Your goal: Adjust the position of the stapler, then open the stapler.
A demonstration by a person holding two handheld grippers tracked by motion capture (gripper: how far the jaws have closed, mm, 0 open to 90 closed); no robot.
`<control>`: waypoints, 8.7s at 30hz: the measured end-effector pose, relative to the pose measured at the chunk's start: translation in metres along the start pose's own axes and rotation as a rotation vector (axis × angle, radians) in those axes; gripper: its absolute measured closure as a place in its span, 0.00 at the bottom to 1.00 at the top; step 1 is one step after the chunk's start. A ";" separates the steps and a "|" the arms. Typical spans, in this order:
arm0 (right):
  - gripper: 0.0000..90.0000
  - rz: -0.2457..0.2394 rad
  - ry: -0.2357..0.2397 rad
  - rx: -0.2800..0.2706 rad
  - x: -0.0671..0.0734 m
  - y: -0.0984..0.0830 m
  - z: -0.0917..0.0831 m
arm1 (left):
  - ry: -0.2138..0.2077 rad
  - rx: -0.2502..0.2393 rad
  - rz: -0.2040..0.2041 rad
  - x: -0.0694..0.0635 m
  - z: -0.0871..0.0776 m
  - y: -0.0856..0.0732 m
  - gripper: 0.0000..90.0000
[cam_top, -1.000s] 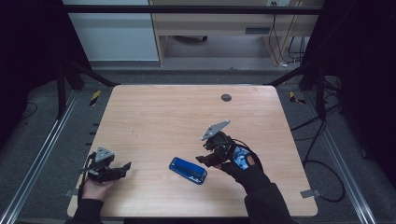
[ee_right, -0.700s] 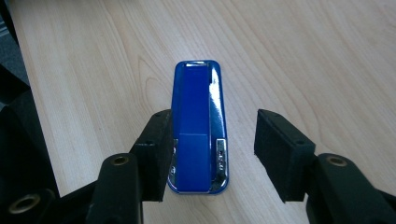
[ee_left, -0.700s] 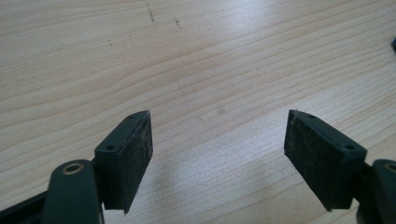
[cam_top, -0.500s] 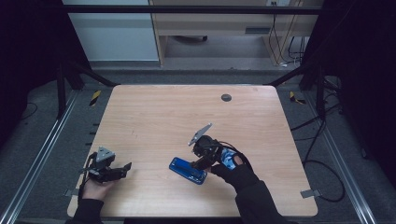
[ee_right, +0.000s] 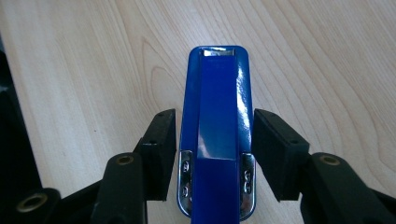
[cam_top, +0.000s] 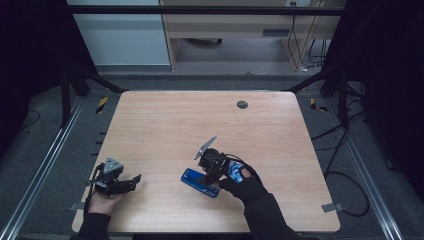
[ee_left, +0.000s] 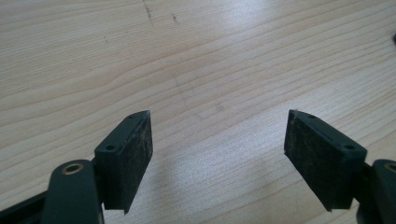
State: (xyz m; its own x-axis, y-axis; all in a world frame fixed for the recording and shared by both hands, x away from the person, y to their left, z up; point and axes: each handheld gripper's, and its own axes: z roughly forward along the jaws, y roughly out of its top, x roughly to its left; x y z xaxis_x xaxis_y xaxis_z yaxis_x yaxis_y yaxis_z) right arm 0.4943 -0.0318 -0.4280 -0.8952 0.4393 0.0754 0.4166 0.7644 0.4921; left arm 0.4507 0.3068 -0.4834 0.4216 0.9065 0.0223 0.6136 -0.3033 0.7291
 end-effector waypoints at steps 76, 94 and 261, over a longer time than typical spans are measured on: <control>0.73 -0.288 0.067 0.112 -0.006 -0.021 0.000 | -0.015 0.029 0.014 -0.001 0.004 0.000 0.26; 0.72 -0.298 0.073 0.093 -0.007 -0.036 0.010 | -0.016 0.038 0.018 -0.002 0.005 0.000 0.26; 1.00 0.059 0.004 -0.353 0.018 -0.150 -0.024 | -0.508 0.084 0.574 -0.195 0.027 0.107 0.48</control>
State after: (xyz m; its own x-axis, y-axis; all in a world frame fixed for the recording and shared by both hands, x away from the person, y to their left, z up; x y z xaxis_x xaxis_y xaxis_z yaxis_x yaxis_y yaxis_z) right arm 0.4117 -0.1501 -0.4799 -0.8720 0.4756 0.1156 0.3878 0.5272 0.7561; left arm 0.4527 0.0896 -0.4282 0.9315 0.3602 0.0496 0.2462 -0.7252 0.6431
